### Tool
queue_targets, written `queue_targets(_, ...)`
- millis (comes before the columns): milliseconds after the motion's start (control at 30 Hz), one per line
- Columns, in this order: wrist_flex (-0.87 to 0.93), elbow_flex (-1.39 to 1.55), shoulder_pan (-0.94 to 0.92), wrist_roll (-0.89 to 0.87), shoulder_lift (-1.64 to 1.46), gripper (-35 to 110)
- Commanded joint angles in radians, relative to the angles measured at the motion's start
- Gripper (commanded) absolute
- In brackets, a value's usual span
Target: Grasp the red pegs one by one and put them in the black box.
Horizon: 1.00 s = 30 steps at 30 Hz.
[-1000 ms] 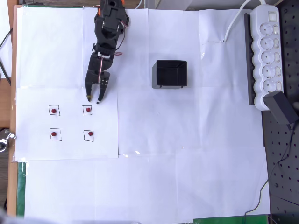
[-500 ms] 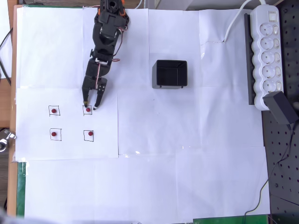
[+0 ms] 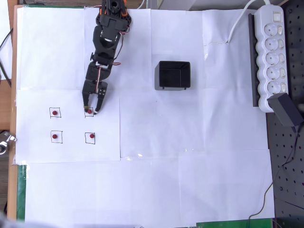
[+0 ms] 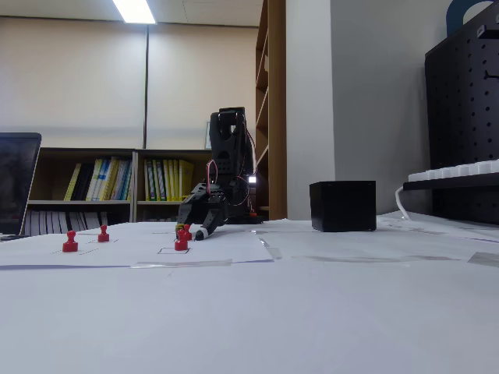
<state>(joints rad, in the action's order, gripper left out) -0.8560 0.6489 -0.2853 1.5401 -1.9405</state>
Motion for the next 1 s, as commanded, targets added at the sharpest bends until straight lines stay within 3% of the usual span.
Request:
queue_targets(0,-0.037,0.032,-0.015,0.000,-0.015,8)
queue_targets(300,-0.031,0.034,-0.017,0.015,-0.015,0)
queue_targets(433,0.115,0.025,-0.012,0.005,0.071,0)
queue_targets(500,0.394,0.049,-0.002,-0.011,0.213,0)
queue_targets(600,1.048,0.216,0.032,-0.012,0.417,0)
queue_targets(700,1.591,0.391,0.115,0.000,0.563,0)
queue_targets(767,1.908,0.560,0.218,0.100,0.609,0)
queue_targets(967,2.543,1.118,0.588,0.367,0.594,0)
